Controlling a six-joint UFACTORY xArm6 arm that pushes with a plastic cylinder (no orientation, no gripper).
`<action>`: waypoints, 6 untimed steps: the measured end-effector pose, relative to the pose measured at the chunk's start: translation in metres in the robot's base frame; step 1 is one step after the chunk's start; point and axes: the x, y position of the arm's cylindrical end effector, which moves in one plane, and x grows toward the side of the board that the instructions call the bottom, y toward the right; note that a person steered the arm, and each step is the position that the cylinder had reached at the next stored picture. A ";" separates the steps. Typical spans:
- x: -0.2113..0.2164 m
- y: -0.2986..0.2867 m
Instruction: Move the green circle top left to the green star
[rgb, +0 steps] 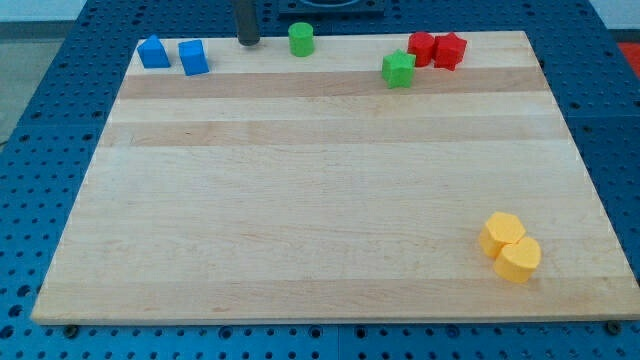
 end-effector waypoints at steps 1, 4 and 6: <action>0.000 0.017; 0.054 0.139; 0.006 0.047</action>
